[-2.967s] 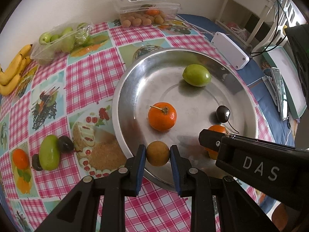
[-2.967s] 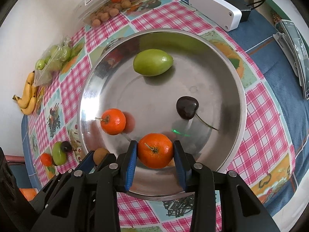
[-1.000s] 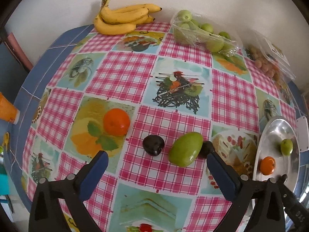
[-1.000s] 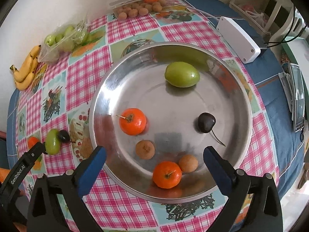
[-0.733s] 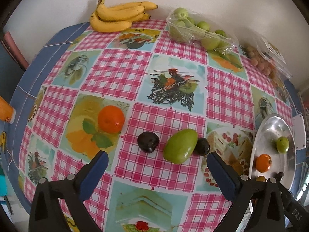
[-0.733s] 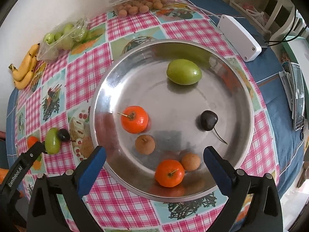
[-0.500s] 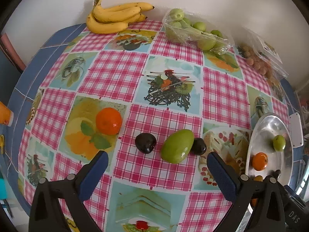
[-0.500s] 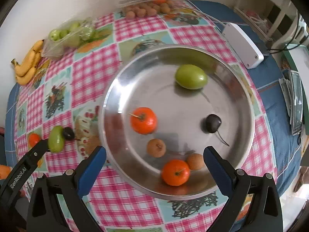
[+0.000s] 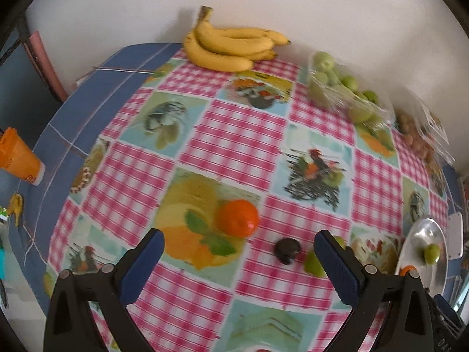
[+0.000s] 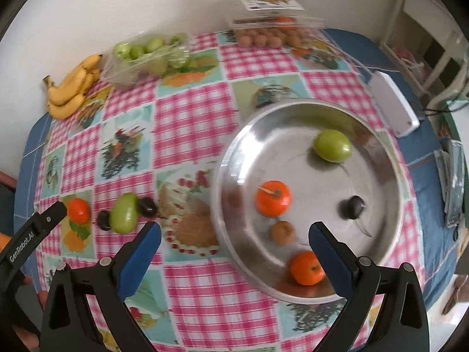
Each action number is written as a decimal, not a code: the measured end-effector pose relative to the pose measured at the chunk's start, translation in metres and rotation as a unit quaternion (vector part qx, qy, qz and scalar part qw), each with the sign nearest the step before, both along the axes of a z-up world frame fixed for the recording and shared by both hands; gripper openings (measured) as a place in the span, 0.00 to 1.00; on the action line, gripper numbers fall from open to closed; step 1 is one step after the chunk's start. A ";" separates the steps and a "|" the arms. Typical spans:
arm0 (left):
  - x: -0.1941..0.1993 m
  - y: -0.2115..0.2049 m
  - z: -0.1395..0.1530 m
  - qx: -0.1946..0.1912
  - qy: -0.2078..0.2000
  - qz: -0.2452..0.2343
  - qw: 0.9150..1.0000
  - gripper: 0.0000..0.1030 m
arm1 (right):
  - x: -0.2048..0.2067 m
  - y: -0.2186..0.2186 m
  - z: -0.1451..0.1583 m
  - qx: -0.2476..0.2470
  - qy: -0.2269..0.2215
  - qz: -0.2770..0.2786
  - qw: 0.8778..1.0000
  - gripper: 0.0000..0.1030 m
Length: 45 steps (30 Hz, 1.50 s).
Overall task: Organize fruits
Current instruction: 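Move both tools back toward the remaining fruit, then grasp a dark plum with the right tool while the left tool grasps a mandarin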
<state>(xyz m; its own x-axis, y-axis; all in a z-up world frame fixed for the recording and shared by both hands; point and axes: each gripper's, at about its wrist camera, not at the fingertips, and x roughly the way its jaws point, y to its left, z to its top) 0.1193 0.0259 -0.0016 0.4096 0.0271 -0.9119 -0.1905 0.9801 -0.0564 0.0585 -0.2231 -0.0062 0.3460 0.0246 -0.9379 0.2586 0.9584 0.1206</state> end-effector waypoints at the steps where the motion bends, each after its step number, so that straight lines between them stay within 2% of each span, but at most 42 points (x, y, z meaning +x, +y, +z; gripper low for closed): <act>1: 0.000 0.004 0.001 0.001 -0.001 0.003 1.000 1.00 | 0.002 0.004 0.000 0.004 -0.001 0.007 1.000 0.98; 11: 0.006 0.037 -0.006 -0.013 0.003 0.021 1.000 1.00 | 0.019 0.045 -0.011 0.036 -0.019 0.048 0.998 0.98; 17: 0.014 0.043 -0.016 -0.014 0.007 0.017 1.000 1.00 | 0.028 0.057 -0.022 0.027 -0.019 0.057 0.998 0.98; 20: 0.019 0.039 -0.023 -0.019 0.013 0.001 1.000 1.00 | 0.031 0.057 -0.029 0.016 -0.014 0.054 0.998 0.96; 22: 0.022 0.034 -0.025 -0.008 0.017 -0.009 1.000 1.00 | 0.033 0.057 -0.034 0.008 -0.007 0.054 0.998 0.89; 24: 0.023 0.030 -0.027 -0.005 0.017 -0.015 1.000 1.00 | 0.035 0.057 -0.039 0.006 0.000 0.054 0.999 0.77; 28: 0.027 0.025 -0.032 -0.011 0.020 -0.020 1.000 1.00 | 0.039 0.061 -0.049 0.007 0.009 0.060 0.998 0.64; 29: 0.027 0.025 -0.034 -0.013 0.020 -0.021 1.000 0.99 | 0.040 0.062 -0.051 0.007 0.011 0.064 0.998 0.58; 32: 0.030 0.024 -0.038 -0.027 0.021 -0.024 0.999 0.97 | 0.043 0.066 -0.055 0.009 0.014 0.073 0.997 0.50; 41: 0.034 0.014 -0.047 -0.049 0.032 -0.040 0.998 0.81 | 0.047 0.083 -0.058 0.010 0.013 0.108 0.994 0.40; 45: 0.035 0.014 -0.052 -0.055 0.037 -0.042 0.997 0.77 | 0.049 0.087 -0.061 0.010 0.015 0.118 0.993 0.36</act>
<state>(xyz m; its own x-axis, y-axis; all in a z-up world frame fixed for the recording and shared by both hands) 0.1546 0.0399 -0.0537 0.3383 -0.1068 -0.9350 -0.1149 0.9814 -0.1537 0.1071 -0.1358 -0.0671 0.3012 0.1202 -0.9460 0.0307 0.9903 0.1356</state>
